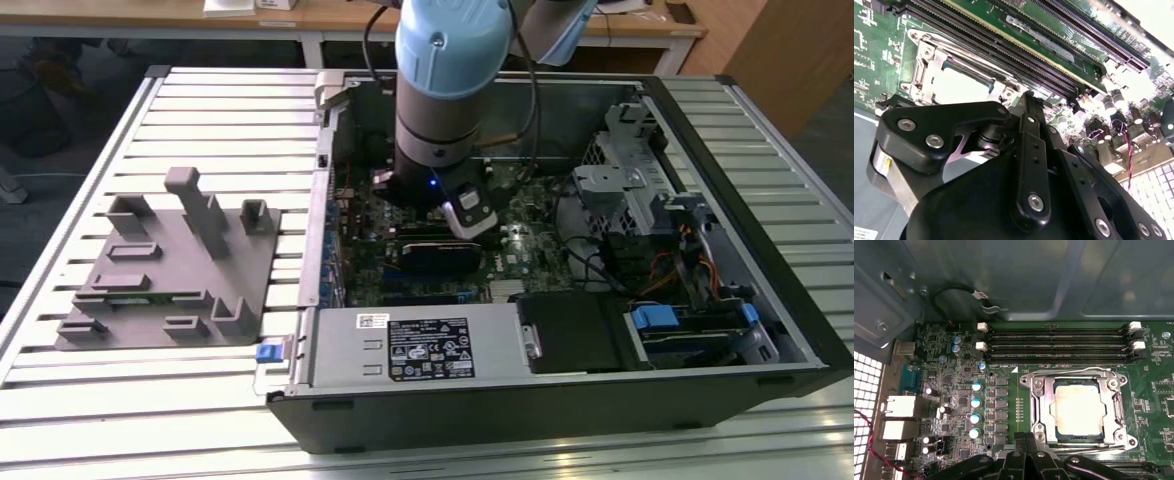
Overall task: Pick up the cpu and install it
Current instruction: 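Install the second cpu locking lever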
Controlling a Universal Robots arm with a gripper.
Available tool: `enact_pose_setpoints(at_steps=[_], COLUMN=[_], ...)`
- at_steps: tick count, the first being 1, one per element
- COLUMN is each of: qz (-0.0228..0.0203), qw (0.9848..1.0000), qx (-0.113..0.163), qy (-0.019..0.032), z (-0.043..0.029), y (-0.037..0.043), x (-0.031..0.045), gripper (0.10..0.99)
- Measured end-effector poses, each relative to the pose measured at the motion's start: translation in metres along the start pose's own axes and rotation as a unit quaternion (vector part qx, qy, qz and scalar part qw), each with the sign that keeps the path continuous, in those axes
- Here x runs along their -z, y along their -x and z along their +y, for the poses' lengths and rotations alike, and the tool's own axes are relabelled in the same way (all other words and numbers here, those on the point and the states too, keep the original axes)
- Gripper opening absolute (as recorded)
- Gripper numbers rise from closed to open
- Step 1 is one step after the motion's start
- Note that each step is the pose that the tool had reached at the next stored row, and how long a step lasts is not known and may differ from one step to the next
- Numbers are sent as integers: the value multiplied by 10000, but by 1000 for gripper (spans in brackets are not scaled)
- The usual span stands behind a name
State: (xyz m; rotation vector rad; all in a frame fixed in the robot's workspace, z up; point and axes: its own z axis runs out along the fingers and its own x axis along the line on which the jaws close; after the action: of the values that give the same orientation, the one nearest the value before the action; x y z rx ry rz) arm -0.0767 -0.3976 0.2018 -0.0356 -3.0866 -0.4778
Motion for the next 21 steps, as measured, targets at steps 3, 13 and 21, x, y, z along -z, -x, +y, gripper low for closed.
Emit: enact_pose_setpoints(at_steps=[3,13,21], qz=[0,0,0], qw=[10000,10000,10000], qx=[0,0,1], qy=[0,1,1], z=[10,41,68], y=[0,-1,-2], x=[30,129,197], gripper=[106,106,106])
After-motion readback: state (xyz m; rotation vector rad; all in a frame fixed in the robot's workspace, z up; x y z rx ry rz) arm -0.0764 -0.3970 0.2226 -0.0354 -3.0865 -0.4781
